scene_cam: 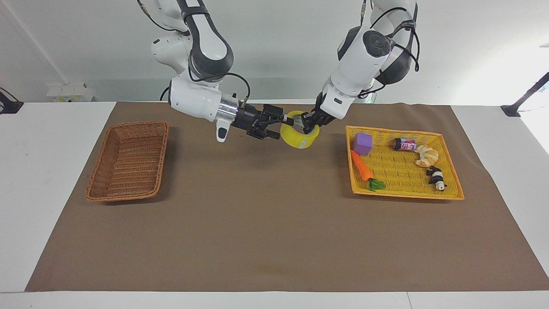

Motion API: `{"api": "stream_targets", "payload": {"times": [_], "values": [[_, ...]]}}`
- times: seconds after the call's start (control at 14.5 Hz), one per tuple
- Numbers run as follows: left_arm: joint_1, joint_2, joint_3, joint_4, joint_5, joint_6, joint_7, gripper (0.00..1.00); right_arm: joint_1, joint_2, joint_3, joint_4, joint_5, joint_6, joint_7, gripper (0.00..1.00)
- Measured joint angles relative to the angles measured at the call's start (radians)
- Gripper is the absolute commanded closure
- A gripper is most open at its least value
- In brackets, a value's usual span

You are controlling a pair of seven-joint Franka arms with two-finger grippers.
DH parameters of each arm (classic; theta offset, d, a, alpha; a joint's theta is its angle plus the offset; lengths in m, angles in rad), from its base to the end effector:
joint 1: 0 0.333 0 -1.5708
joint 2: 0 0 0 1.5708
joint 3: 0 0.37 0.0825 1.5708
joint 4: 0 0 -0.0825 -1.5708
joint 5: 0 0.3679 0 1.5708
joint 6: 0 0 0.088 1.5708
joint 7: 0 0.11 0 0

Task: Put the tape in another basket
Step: 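Hold the tape with the left gripper while the right gripper grasps it, then carry the tape with the right gripper while the left gripper withdraws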

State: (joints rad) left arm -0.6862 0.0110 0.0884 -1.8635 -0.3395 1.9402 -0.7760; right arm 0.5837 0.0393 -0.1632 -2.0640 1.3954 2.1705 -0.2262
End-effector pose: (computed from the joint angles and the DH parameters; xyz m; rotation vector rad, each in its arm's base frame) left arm 0.4483 -0.3340 0.5706 2.8151 0.4129 -0.2184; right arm 0.5016 0.2700 0.5092 -1.9903 0.1962 0.0606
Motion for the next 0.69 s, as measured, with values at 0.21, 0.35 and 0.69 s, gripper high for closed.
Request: {"api": "stream_targets", "payload": {"times": [0.21, 0.35, 0.69], "values": [[0.000, 0.000, 0.000, 0.000, 0.000, -0.001, 0.000, 1.00, 0.000, 0.000, -0.001, 0.000, 0.000, 0.000, 0.000, 0.03], [0.000, 0.000, 0.000, -0.001, 0.000, -0.002, 0.000, 1.00, 0.000, 0.000, -0.001, 0.000, 0.000, 0.000, 0.000, 0.14], [0.000, 0.000, 0.002, -0.004, 0.000, -0.006, 0.000, 1.00, 0.000, 0.000, -0.001, 0.000, 0.000, 0.000, -0.003, 0.57]]}}
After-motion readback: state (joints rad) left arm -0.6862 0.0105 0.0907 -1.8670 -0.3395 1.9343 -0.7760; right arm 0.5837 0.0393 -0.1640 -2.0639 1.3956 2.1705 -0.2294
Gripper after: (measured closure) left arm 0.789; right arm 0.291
